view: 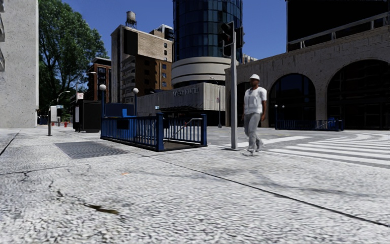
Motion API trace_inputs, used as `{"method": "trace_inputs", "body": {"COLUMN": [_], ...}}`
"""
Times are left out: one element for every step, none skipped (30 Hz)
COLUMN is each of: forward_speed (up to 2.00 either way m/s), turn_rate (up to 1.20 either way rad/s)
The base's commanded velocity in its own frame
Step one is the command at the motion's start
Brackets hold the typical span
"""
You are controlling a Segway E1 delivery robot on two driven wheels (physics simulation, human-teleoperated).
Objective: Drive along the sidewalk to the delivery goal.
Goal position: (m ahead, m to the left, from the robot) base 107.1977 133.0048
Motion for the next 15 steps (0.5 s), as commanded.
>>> {"method": "trace_inputs", "body": {"forward_speed": [2.00, 2.00, 2.00, 2.00, 2.00, 2.00, 2.00, 2.00, 2.00, 2.00, 2.00, 2.00, 2.00, 2.00, 2.00], "turn_rate": [0.82, 0.82, 0.83, 0.85, 0.87, 0.90, 0.90, 0.92, 0.94, 0.94, 0.95, 0.95, 0.96, 0.96, 0.96]}}
